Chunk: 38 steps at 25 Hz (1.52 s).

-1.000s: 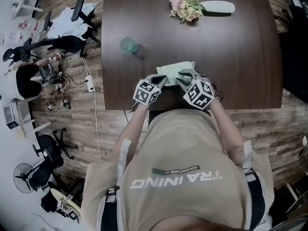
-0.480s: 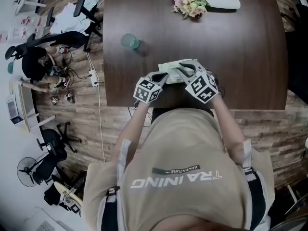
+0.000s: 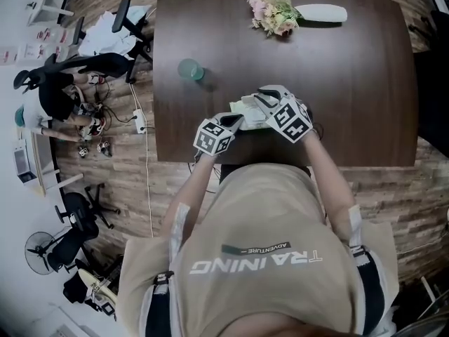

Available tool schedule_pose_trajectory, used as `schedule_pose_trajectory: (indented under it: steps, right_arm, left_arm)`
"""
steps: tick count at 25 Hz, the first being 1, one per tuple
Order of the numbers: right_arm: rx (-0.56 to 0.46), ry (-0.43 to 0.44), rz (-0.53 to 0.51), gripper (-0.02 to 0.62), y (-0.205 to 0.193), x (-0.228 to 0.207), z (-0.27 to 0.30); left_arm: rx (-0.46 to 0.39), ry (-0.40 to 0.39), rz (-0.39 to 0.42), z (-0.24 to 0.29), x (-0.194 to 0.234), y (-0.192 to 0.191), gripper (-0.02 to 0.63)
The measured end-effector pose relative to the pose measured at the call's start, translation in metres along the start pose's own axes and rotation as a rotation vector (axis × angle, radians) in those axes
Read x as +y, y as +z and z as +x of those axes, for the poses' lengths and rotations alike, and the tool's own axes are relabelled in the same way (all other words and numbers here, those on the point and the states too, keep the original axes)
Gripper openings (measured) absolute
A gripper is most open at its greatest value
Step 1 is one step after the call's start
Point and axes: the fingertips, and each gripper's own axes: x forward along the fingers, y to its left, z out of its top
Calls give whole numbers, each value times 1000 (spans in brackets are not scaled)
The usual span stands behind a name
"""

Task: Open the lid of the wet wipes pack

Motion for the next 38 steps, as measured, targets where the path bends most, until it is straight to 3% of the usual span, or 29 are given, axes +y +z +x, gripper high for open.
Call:
schedule_pose_trajectory:
  steps: [10,31,33,36,38]
  right_arm:
    - [-8,5,8,69,-1,-18,16]
    - [111,62,106,54,-44,-30,53]
    - [113,45,81,54,-42,-30,54]
    - [62,-52,-2,29,-27,-39,45]
    - [19,-76,30,28,-18,-40,34]
  left_arm:
    - [-21,10,-29,0,-1,1,9]
    - [-37,22,-30,-1,-1,1,9]
    - [-35,22,-24,-1,1,1,9]
    - [-48,29,-2,0,2,2,9]
    - [-65,45,18,-1,2,0,9]
